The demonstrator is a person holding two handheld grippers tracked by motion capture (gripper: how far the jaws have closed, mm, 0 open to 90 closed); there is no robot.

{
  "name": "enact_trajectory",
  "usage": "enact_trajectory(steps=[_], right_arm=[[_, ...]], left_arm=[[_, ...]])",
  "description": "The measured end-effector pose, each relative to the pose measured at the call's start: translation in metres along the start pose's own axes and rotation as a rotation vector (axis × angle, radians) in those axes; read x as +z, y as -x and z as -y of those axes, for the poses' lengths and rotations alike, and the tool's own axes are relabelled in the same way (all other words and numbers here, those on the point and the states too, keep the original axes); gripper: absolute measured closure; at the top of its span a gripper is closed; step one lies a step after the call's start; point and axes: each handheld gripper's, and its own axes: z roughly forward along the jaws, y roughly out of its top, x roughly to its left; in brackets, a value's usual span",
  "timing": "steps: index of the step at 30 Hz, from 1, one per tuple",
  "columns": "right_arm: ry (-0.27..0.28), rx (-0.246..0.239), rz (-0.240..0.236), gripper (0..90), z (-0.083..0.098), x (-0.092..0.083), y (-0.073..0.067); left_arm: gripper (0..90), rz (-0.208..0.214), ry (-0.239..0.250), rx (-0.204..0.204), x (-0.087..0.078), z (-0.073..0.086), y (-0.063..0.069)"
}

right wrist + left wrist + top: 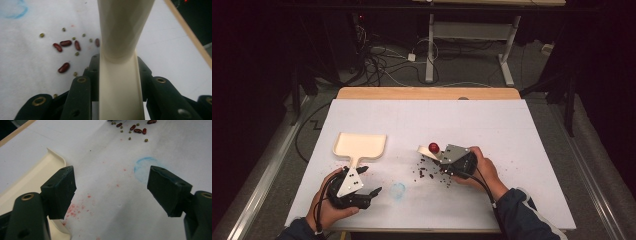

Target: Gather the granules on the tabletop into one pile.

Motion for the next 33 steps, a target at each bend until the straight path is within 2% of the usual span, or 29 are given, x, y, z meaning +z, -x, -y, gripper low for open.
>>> enact_trajectory(steps=[6, 8, 11, 13, 16, 17, 18, 19, 22, 25, 26, 28, 33], right_arm=[[0.089, 0.084, 0.059, 67.3, -0.001, -0.018, 0.013], [0.131, 0.114, 0.057, 67.3, -0.004, -0.027, 0.015], [0.2, 0.182, -0.018, 67.3, -0.011, -0.039, 0.012], [0.233, 0.22, -0.083, 67.3, -0.018, -0.043, 0.004], [0.249, 0.267, -0.157, 67.3, -0.026, -0.042, -0.013], [0.249, 0.267, -0.157, 67.3, -0.026, -0.042, -0.013], [0.257, 0.312, -0.211, 67.3, -0.03, -0.036, -0.024], [0.254, 0.344, -0.233, 67.3, -0.032, -0.033, -0.029], [0.242, 0.404, -0.259, 67.3, -0.036, -0.019, -0.045], [0.223, 0.461, -0.293, 67.3, -0.037, -0.003, -0.055], [0.214, 0.467, -0.29, 67.3, -0.036, 0.001, -0.058], [0.2, 0.464, -0.257, 67.3, -0.035, 0.007, -0.06], [0.173, 0.555, -0.182, 67.2, -0.023, 0.011, -0.045]], left_arm=[[22.0, 0.001, 0.002, -0.002, -0.001, 0.0, 0.0], [22.0, -0.003, 0.005, -0.006, -0.001, 0.0, 0.0], [22.0, -0.009, 0.014, -0.013, -0.003, 0.0, -0.002], [21.8, -0.016, 0.025, -0.021, -0.005, 0.001, -0.003], [21.4, -0.024, 0.044, -0.042, -0.01, 0.002, -0.005], [21.3, -0.024, 0.044, -0.042, -0.01, 0.002, -0.005], [21.3, -0.035, 0.052, -0.053, -0.012, 0.003, -0.008], [21.3, -0.04, 0.055, -0.06, -0.013, 0.004, -0.009], [21.3, -0.042, 0.068, -0.084, -0.015, 0.005, -0.013], [21.3, -0.047, 0.074, -0.081, -0.015, 0.005, -0.014], [21.3, -0.046, 0.072, -0.079, -0.015, 0.005, -0.014], [21.3, -0.034, 0.06, -0.08, -0.014, 0.006, -0.013], [21.3, -0.03, 0.056, -0.068, -0.013, 0.006, -0.012]])
